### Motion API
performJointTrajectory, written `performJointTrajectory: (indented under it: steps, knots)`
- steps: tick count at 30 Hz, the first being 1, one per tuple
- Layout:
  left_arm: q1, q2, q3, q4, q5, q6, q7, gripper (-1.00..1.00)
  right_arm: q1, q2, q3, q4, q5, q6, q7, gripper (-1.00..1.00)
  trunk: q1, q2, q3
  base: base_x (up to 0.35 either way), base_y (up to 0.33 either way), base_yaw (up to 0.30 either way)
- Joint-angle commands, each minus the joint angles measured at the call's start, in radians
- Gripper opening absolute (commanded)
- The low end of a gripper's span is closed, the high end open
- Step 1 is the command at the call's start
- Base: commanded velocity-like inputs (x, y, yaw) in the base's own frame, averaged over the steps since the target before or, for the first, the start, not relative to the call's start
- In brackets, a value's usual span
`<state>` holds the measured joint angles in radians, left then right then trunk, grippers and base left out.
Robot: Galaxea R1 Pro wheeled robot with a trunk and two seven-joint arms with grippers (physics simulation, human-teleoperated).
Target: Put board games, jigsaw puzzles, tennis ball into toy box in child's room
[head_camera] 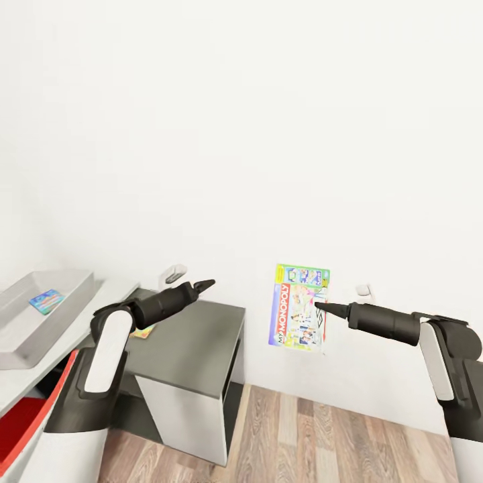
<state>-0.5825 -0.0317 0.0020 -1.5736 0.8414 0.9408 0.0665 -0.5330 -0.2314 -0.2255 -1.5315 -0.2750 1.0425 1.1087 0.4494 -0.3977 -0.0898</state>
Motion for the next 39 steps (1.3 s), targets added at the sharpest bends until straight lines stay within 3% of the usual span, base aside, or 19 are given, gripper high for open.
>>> performJointTrajectory:
  steps: [1,39]
  knots:
    - [-0.001,-0.001,0.001,0.000,0.009,0.004,0.006,1.00,-0.001,0.000,-0.001,0.000,-0.001,0.005,0.005,-1.00,0.001,-0.002,-0.002,0.000,0.000,0.300]
    - [0.002,-0.001,0.008,-0.015,0.019,0.003,-0.014,1.00,-0.001,-0.001,-0.002,0.000,-0.001,0.005,0.005,-1.00,0.001,-0.002,-0.002,0.032,0.000,0.300]
